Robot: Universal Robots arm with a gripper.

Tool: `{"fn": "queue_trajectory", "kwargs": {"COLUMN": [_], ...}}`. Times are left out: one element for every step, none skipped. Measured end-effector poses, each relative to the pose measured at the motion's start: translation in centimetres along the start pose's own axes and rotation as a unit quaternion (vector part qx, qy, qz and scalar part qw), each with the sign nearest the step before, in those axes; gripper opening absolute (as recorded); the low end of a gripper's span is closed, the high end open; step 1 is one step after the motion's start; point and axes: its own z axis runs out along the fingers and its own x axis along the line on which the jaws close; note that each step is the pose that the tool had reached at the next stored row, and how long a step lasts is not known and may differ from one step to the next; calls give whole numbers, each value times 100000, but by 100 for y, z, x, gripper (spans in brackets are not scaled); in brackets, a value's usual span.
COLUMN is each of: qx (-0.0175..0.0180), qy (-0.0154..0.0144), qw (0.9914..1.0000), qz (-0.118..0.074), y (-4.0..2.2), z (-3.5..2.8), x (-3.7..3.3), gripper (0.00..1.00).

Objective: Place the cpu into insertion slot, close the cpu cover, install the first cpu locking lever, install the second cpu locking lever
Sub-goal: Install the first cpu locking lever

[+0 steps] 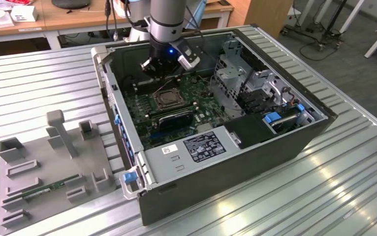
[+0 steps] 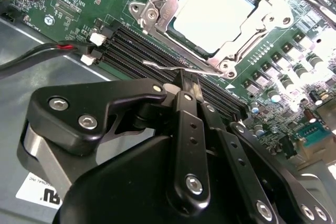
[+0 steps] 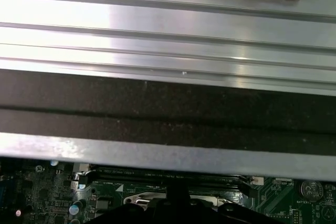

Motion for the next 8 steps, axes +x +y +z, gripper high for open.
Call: {"fn": "queue_trajectory", "kwargs": {"qx": [7, 9, 9, 5, -1, -6, -3, -2], "qy": [3, 4, 4, 3, -2, -8, -4, -6], "qw": [100000, 100000, 100000, 100000, 100000, 100000, 100000, 100000], "qz": [0, 1, -1, 0, 2, 0, 0, 1], "y": [-1, -1, -2, -2, -3, -3, -4, -4], "z": [2, 4, 6, 7, 9, 10, 11, 11], "x": [-3, -6, -10, -16, -23, -30, -35, -36], "gripper": [11, 11, 11, 11, 11, 11, 11, 11]}}
